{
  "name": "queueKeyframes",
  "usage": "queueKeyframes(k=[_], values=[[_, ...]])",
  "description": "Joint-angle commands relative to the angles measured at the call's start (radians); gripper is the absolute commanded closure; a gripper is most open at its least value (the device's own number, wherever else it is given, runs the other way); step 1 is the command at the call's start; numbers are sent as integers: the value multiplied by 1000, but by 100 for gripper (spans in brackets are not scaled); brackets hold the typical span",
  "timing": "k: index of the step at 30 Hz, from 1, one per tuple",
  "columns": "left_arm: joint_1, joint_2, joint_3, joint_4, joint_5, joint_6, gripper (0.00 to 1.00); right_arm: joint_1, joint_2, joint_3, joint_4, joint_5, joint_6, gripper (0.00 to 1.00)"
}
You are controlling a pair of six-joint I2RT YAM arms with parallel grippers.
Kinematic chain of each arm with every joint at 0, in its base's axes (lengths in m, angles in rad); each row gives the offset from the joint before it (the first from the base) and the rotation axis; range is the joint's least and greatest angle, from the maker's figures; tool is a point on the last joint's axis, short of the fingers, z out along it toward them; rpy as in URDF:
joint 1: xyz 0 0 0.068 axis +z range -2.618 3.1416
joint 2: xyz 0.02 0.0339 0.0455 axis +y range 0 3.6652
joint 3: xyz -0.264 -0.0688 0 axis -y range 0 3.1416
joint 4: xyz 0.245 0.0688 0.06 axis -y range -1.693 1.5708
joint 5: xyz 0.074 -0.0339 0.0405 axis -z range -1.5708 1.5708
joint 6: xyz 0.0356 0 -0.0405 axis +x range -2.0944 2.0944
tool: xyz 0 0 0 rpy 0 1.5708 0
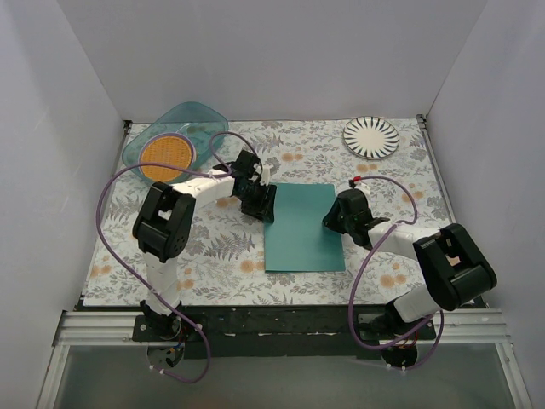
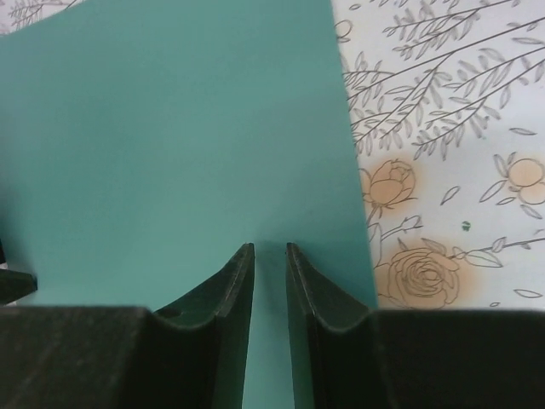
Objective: Put the files into the folder
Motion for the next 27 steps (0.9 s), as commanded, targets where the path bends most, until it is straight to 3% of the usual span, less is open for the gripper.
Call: queueKeyframes(k=[1, 14, 19, 24, 27], values=[[-9, -92, -58, -23, -10, 23, 52, 37, 6, -42, -13, -74, 30, 71], [-23, -219, -146, -60, 18, 30, 52, 126, -21, -53, -25, -56, 70, 73], [-23, -237, -97, -105, -10, 56, 52, 127, -38, -23, -70, -37, 52, 69], [-22, -245, 58, -161, -119, 101, 48, 130, -133, 77, -182, 49, -28, 48], [-22, -274, 169, -189, -188, 130, 26, 130, -216, 137, -219, 72, -126, 37]])
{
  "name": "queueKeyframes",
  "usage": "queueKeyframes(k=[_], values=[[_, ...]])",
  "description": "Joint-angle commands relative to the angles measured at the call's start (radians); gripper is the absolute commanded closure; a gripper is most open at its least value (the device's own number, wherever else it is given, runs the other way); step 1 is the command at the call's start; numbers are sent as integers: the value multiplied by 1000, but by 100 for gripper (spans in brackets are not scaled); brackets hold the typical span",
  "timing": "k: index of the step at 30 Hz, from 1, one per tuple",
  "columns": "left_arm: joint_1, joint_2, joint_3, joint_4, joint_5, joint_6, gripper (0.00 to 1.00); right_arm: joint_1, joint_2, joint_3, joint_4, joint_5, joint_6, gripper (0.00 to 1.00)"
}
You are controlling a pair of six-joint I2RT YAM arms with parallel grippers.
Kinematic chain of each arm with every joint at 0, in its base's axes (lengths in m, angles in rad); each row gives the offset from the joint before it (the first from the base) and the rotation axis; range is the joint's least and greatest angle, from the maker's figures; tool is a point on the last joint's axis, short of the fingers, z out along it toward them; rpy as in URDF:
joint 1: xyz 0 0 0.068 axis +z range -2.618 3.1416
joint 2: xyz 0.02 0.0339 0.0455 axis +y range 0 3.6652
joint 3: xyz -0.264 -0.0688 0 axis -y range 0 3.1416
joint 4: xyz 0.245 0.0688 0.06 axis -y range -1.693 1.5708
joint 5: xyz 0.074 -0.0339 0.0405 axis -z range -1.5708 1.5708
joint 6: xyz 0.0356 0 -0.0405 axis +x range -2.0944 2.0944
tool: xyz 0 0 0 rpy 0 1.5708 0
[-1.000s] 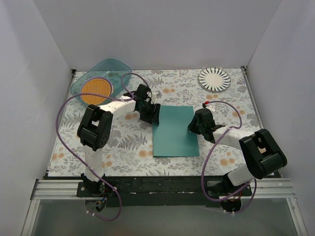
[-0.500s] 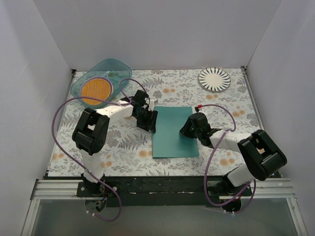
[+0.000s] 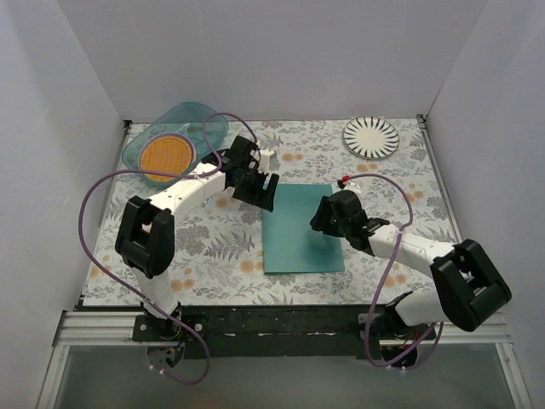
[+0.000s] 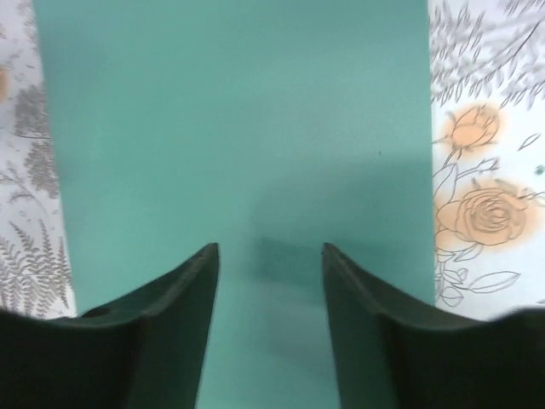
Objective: Put the files into the folder
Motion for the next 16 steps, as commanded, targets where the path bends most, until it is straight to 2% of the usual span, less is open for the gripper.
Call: queueKeyframes(k=[1, 2, 3, 8, 16], values=[[-2, -100, 162, -32, -132, 59, 16, 5, -140, 125, -107, 68, -157, 34], [-2, -117, 168, -29, -143, 62, 2, 5, -157, 149, -145, 66, -206, 25], [-2, -157, 165, -26, -161, 74, 2, 5, -167, 194, -165, 59, -238, 18], [-2, -298, 41, 63, -189, 100, 2, 5, -190, 329, -351, 13, -332, 15], [-1, -364, -19, 46, -239, 71, 2, 13, -308, 266, -356, -17, -375, 11]])
